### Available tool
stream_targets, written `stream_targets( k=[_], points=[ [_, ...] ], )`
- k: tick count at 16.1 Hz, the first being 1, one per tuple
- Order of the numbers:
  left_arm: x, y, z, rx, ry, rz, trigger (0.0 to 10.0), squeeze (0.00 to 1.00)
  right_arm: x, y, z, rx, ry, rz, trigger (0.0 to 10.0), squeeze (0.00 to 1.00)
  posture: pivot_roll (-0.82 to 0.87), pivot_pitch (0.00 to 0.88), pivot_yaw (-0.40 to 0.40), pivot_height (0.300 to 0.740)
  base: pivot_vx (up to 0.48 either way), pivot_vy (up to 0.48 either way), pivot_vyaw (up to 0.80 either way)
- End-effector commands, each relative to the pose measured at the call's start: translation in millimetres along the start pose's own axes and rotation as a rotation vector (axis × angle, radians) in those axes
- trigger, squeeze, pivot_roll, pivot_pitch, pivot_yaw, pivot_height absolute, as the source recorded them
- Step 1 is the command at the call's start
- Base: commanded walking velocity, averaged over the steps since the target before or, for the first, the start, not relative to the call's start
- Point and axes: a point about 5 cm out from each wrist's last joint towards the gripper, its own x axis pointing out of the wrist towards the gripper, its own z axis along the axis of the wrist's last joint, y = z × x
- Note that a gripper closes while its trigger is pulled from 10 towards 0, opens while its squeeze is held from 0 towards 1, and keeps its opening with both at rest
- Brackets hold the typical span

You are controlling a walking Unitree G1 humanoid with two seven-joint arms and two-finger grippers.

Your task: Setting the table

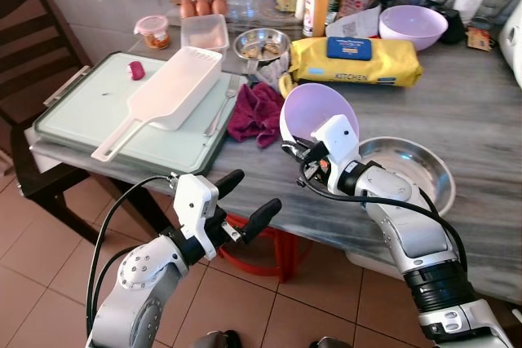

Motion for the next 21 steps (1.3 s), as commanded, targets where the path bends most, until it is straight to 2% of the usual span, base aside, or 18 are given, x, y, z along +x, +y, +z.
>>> stream_targets(
  k=[1, 2, 3, 4, 5, 6, 12, 18, 21],
  points=[
    [0.9, -0.7, 2.5, 0.018, 0.006, -0.004, 10.0, 0.0, 1.2, 4.5, -2.9, 0.003, 0.017, 0.028, 10.0, 0.0, -0.07, 0.135, 0.071, 0.74, 0.0, 0.0, 0.0],
    [1.0, -0.9, 2.5, 0.019, 0.007, -0.004, 10.0, 0.0, 1.1, 5.4, -3.8, 0.014, 0.02, 0.033, 10.0, 0.0, -0.07, 0.136, 0.07, 0.74, 0.0, 0.0, 0.0],
    [1.2, -1.0, 2.2, 0.018, 0.009, -0.004, 10.0, 0.0, 1.1, 6.3, -4.4, 0.01, 0.021, 0.035, 10.0, 0.41, -0.07, 0.136, 0.07, 0.74, 0.0, 0.0, 0.0],
    [1.1, -1.0, 1.9, 0.019, 0.013, -0.005, 10.0, 0.0, 1.2, 6.9, -4.7, 0.008, 0.022, 0.037, 10.0, 0.5, -0.07, 0.136, 0.07, 0.74, 0.0, 0.0, 0.0],
    [0.9, -1.2, 1.3, 0.02, 0.019, -0.006, 10.0, 0.0, 1.2, 7.2, -4.9, 0.008, 0.025, 0.039, 10.0, 0.72, -0.07, 0.137, 0.071, 0.74, 0.0, 0.0, 0.0],
    [0.9, -1.3, 0.8, 0.021, 0.023, -0.006, 10.0, 0.0, 1.5, 6.8, -5.3, 0.006, 0.028, 0.038, 10.0, 0.85, -0.07, 0.136, 0.071, 0.74, 0.0, 0.0, 0.0],
    [2.1, -0.8, -1.1, 0.02, 0.035, -0.009, 10.0, 0.0, 1.4, 4.9, -5.1, -0.008, 0.032, 0.019, 10.0, 0.84, -0.07, 0.13, 0.075, 0.74, 0.0, 0.0, 0.0],
    [3.7, -0.7, -0.5, 0.021, 0.036, -0.013, 10.0, 0.0, 1.1, -4.0, -1.9, -0.024, 0.076, -0.029, 10.0, 0.87, -0.07, 0.123, 0.076, 0.74, 0.0, 0.0, 0.0],
    [4.1, -1.3, -0.4, 0.02, 0.035, -0.012, 10.0, 0.0, 0.8, -8.9, -2.5, 0.01, 0.112, -0.051, 10.0, 0.87, -0.07, 0.12, 0.079, 0.74, 0.0, 0.0, 0.0]
  ],
)
